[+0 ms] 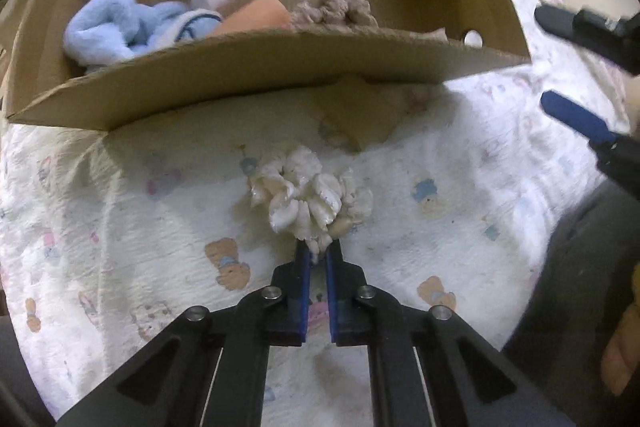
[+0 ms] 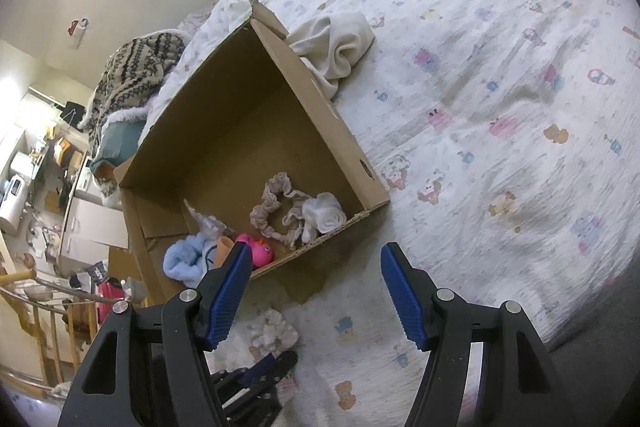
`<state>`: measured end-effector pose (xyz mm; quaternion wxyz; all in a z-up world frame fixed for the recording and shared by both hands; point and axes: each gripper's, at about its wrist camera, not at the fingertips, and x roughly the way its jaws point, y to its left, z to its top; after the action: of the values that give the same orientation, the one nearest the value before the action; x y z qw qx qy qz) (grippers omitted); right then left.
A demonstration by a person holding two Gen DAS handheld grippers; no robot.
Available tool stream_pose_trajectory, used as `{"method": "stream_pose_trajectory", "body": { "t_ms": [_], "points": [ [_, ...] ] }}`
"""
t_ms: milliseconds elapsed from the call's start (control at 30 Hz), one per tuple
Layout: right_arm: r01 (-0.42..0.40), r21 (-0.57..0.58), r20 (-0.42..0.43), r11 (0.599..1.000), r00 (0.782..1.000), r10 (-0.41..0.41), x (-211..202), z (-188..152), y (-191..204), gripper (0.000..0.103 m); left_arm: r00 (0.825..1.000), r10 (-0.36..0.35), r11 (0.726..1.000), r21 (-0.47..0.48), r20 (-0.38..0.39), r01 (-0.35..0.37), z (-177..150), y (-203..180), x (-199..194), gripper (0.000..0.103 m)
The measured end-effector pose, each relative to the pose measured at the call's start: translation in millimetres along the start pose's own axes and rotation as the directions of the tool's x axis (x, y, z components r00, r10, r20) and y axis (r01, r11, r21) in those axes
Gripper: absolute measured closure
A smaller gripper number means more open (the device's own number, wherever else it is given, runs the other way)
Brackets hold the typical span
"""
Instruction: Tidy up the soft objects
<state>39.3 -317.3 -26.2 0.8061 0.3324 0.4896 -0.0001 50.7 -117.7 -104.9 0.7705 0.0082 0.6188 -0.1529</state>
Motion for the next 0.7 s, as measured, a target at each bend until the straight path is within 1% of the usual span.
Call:
{"method": "stream_pose_trajectory", "body": {
  "t_ms": [167,233,367,467,600,700],
  "points": [
    [0.006,-0.002,-0.012,1.0,1.0,-0.006,3,-1,1,0.033,0.999,-0.019,1.0,0.0,0.028,0.019,-5,1,-18,0.097],
    [0.016,-0.011,-0.028,1.0,0.999,-0.016,6,-3,2,0.033,0.999,-0.003,1.0,0.003,0.035,0.003,-7,2,-27,0.097],
    [0.03,-0.053,-0.114,0.998,0.993,-0.036,22,-12,9,0.032,0.998,0.027,0.999,-0.022,0.054,-0.026,-6,15,-40,0.097],
    [0.059,-0.128,-0.158,0.99,0.984,-0.079,37,-20,21,0.033,0.996,0.061,0.996,-0.068,0.058,-0.057,-8,32,-48,0.097],
    [0.125,-0.277,-0.185,0.953,0.966,-0.181,66,-30,44,0.033,0.989,0.12,0.987,-0.121,0.081,-0.11,-9,56,-61,0.097],
    [0.172,-0.405,-0.173,0.898,0.95,-0.26,87,-37,63,0.033,0.982,0.155,0.979,-0.153,0.105,-0.138,-5,65,-67,0.097]
  ]
}}
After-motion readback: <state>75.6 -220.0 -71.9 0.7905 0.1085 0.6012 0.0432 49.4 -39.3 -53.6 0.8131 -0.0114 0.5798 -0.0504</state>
